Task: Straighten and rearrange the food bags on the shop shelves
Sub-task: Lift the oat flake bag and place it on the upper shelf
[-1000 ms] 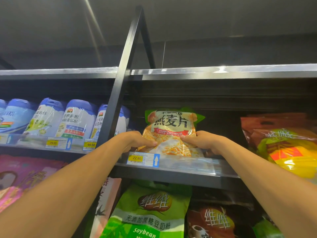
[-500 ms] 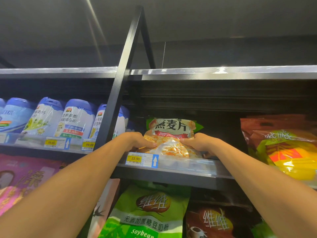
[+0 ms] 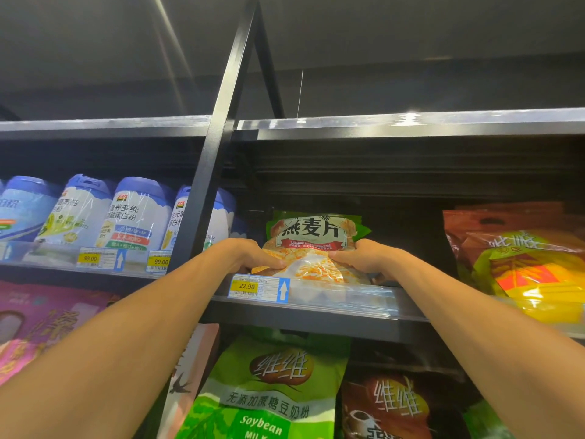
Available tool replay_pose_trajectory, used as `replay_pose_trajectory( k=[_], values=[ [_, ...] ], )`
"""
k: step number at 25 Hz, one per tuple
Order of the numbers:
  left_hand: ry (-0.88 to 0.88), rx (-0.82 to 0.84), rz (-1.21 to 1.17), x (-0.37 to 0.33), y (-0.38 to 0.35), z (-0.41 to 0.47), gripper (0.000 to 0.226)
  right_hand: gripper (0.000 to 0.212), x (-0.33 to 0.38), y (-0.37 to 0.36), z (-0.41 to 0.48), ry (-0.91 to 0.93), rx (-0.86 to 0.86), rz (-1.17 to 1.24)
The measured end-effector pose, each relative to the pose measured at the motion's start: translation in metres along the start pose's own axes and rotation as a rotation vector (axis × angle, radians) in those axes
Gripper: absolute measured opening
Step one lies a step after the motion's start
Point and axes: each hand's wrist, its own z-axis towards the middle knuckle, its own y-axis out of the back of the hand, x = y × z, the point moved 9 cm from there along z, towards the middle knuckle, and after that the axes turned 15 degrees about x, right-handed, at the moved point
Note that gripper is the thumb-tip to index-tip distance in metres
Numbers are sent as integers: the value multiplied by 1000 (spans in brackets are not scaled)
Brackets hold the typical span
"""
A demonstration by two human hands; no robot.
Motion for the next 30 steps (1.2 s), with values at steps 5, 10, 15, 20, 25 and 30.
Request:
replay_pose_trajectory(
  k=[5,10,15,20,25,30],
  values=[
    [-9,-11,33,0,2,-1,67,71,-3,1,-4,-20,-3,1],
    [-18,-67,112,-4,5,-11,70,67,-1,2,-14,8,-15,8],
    [-39,-131,165,-9,8,-29,71,59,11,8,-33,47,-86,-182],
    [-224,-369,273,-27,4,-82,73,59,24,10,-69,83,-267,-428],
    [-466,-583,421,-47,-3,-143,71,54,54,14,-120,217,-568,-659],
    [-561,-635,517,-40,-25,-197,73,53,57,-8,-177,230,-633,-696]
  ],
)
